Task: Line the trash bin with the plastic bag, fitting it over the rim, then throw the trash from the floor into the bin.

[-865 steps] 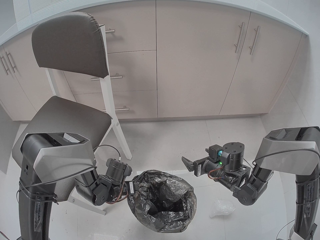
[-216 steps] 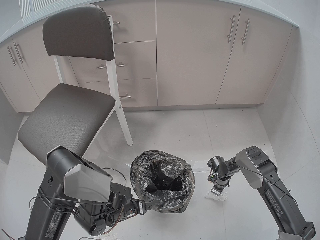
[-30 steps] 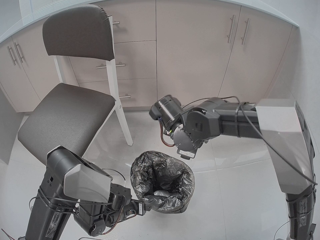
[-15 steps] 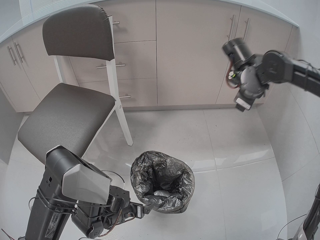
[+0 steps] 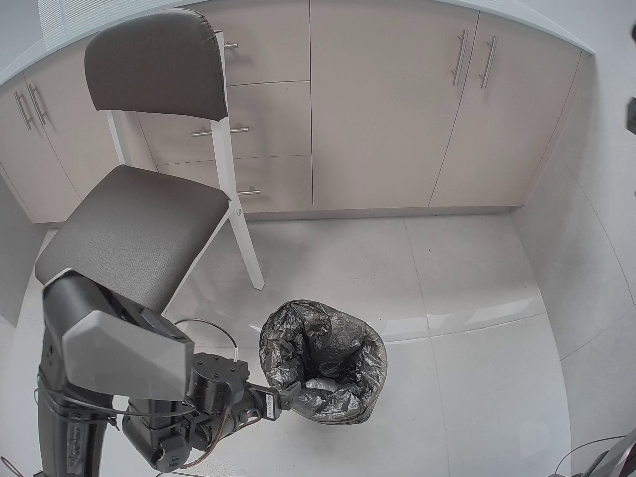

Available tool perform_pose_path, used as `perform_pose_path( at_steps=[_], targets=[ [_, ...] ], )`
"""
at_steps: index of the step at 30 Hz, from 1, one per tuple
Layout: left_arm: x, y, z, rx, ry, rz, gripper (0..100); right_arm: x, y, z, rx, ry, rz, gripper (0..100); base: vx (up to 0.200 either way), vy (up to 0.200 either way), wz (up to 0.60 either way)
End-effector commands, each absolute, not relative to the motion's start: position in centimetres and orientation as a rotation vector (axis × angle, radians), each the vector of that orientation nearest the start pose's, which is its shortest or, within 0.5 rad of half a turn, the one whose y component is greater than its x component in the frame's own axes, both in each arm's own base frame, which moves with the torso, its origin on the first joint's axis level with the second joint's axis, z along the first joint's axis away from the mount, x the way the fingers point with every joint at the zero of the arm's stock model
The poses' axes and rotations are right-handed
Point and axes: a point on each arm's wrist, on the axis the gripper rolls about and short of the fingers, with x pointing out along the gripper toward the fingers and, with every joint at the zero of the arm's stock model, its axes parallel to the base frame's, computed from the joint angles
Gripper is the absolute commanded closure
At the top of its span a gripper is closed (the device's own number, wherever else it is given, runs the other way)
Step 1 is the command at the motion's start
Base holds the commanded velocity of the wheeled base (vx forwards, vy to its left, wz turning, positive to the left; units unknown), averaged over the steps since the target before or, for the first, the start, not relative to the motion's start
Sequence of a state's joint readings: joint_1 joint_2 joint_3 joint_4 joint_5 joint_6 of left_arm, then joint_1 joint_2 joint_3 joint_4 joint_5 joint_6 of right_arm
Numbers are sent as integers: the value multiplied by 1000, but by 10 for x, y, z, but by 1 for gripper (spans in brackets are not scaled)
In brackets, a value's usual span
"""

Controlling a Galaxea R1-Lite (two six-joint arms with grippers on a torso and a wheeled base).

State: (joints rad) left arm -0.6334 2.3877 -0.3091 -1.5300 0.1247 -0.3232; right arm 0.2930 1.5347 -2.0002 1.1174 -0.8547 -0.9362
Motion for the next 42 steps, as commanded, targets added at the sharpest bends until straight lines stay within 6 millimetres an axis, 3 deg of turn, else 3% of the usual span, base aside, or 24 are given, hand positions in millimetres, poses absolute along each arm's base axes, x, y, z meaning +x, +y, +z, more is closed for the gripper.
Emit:
perform_pose_path(
  at_steps=[1,4,5,6,7,8,14,21,24,25,26,30,32,35,39,42],
  targets=[
    [216,-151,48,-70,319,-417,0,5,-16,405,-1175,769,-388,0,0,0,0],
    [202,-137,83,-33,191,-423,0,-56,-24,391,-1140,761,-424,0,0,0,0],
    [200,-136,86,-29,179,-423,0,-62,-24,390,-1139,758,-428,0,0,0,0],
    [190,-128,104,-1,101,-427,0,-90,-25,382,-1117,730,-456,0,0,0,0],
    [189,-127,108,5,86,-426,0,-95,-25,381,-1110,721,-463,0,0,0,0],
    [178,-116,130,32,-22,-412,0,-122,-26,374,-1074,660,-507,0,0,0,0],
    [128,-75,194,40,-329,-289,0,-211,-22,333,-962,455,-668,0,0,0,0],
    [55,-26,224,69,-373,-220,0,-297,-18,264,-830,165,-802,0,0,0,0],
    [39,-16,225,78,-349,-234,0,-311,-18,251,-796,89,-834,0,0,0,0],
    [8,2,225,102,-286,-251,0,-339,-17,229,-713,-83,-912,0,0,0,0],
    [-4,9,224,114,-260,-247,0,-348,-17,222,-674,-155,-943,0,0,0,0],
    [-37,28,227,126,-229,-214,0,-379,-17,202,-562,-382,-1035,0,0,0,0],
    [-46,30,230,110,-213,-175,0,-381,-17,203,-553,-404,-1046,0,0,0,0],
    [-54,28,234,86,-166,-83,0,-382,-17,203,-547,-413,-1048,0,0,0,0],
    [-60,12,240,84,-12,176,0,-381,-17,203,-552,-408,-1043,0,0,0,0],
    [-57,9,241,75,6,196,0,-381,-17,202,-552,-404,-1043,0,0,0,0]
  ],
)
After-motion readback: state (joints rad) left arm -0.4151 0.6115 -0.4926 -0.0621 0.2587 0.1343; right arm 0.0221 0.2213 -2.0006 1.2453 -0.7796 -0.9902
